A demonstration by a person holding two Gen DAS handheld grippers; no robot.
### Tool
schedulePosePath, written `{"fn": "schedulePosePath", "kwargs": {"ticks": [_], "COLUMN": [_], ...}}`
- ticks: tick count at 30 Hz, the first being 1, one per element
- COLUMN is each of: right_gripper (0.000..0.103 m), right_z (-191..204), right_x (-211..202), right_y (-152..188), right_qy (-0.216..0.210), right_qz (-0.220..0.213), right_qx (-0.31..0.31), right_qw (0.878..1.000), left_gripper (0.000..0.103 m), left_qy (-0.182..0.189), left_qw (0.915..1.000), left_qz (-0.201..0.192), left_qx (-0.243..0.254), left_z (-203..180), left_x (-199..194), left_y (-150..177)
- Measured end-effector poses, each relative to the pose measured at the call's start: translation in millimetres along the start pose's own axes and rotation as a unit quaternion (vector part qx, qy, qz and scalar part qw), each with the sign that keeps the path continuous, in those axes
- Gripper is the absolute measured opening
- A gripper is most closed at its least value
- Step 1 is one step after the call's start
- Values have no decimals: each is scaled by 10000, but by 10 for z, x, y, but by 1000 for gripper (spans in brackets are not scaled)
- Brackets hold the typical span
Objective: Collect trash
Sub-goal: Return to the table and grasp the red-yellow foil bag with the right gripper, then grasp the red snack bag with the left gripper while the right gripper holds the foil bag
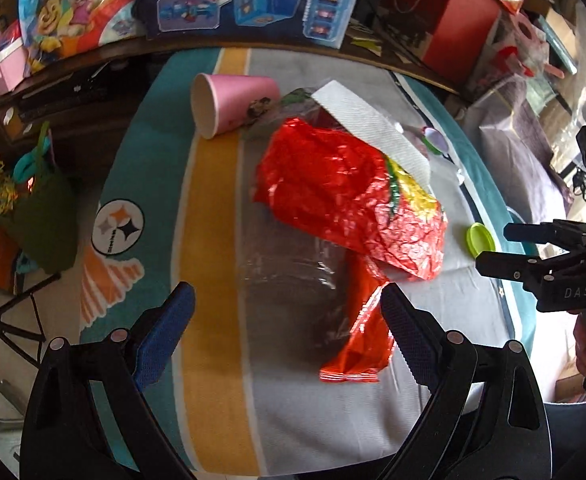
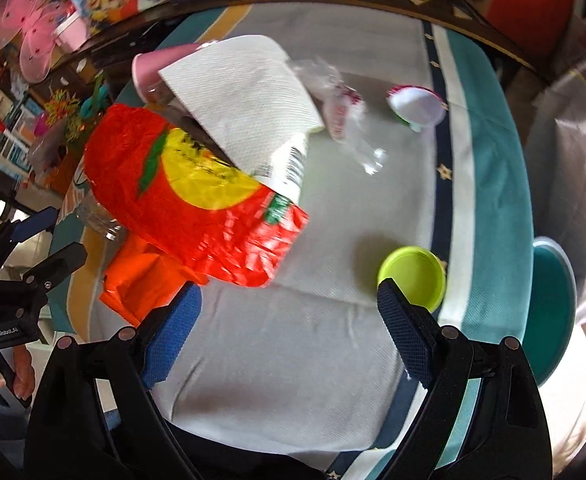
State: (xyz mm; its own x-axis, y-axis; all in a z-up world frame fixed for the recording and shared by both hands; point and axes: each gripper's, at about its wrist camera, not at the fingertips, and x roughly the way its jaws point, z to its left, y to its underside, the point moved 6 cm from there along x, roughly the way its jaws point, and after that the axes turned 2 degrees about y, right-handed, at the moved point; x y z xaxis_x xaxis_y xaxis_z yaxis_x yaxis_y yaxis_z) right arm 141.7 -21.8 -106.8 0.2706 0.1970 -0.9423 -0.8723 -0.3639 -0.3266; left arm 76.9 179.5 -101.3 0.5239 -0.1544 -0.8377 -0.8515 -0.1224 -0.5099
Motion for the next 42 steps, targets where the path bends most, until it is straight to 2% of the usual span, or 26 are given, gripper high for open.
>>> {"fn": "schedulePosePath", "kwargs": {"ticks": [5,9,20,26,28,30,31,36,42], "right_gripper": [86,86,86,85,72,34,29,18,17], "right_z": [408,589,814,849,854,871,870,771,543], "right_x": [87,152,395,474,476,493,497,344,39], "right_y": [-236,-367,-539,-506,-469,-413,-385,-322,-191], "right_qy": [-45,11,163,-118,-280,-469,-531,-700,-913], "right_qz": [-41,-3,119,199,219,337,384,201,-158], "right_qx": [-766,-1159,-1899,-1837,-1758,-1719,-1681,-1292,-759], "right_qw": [9970,9933,9816,9827,9838,9834,9836,9889,9928], "left_gripper": [94,94,94,94,94,94,94,94,94], "left_qy": [50,175,348,351,358,357,352,353,396], "left_qw": [9998,9994,9989,9987,9986,9986,9986,9985,9983], "left_qz": [41,128,260,340,347,358,369,405,438], "left_qx": [-189,-266,-158,-154,-158,-161,-162,-140,26], "left_z": [211,272,283,277,272,265,260,222,85], "left_x": [60,129,234,292,307,320,327,327,264], "left_y": [-28,-32,-23,-5,-7,-2,-1,22,93]}}
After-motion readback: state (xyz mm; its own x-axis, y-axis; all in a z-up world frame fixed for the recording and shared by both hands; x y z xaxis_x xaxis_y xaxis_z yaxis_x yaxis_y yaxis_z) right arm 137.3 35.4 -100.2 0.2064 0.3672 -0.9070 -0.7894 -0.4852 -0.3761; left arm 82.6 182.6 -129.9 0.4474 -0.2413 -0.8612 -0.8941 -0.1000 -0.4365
